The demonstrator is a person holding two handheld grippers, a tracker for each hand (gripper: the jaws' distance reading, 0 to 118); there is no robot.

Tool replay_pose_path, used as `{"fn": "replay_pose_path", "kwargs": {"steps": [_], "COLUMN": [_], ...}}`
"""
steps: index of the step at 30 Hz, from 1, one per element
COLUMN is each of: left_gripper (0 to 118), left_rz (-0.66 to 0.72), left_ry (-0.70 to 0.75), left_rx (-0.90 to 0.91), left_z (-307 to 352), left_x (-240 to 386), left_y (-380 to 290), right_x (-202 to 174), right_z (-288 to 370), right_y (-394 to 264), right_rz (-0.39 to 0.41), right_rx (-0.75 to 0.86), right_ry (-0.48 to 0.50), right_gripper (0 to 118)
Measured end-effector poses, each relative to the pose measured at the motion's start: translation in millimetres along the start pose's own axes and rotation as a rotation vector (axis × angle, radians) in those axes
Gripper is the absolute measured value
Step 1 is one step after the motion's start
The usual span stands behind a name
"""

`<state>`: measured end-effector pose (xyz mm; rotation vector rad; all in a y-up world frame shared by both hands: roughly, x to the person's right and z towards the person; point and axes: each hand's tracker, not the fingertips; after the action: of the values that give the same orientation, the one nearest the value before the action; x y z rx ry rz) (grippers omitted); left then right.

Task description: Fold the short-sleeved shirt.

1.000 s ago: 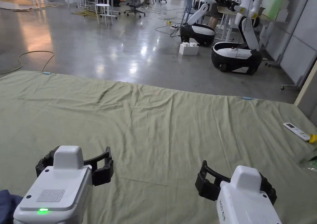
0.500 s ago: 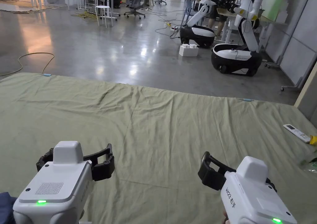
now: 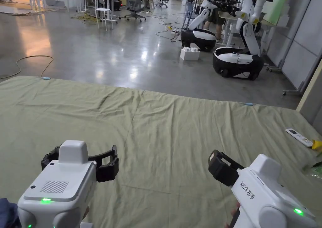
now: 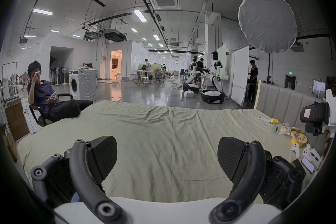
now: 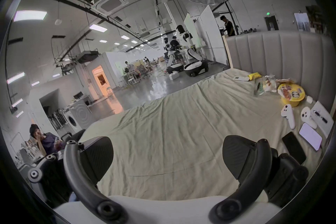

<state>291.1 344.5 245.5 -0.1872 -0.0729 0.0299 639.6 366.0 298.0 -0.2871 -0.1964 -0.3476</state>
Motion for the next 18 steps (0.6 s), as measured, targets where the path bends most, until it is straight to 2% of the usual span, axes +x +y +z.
{"fn": "replay_pose_path", "kwargs": {"steps": [18], "left_gripper": [111], "left_rz": [-0.007], "left_ry": [-0.024], "left_rx": [-0.02], "left_z": [5.5], "left_x": [3.7], "left_y": [1.9], "right_x": [-18.4], "right_z": [-12.4], "right_y": [-7.3], "right_rz": [0.061], "right_rx": [-0.064], "right_ry": [-0.077], "right_gripper": [116]}}
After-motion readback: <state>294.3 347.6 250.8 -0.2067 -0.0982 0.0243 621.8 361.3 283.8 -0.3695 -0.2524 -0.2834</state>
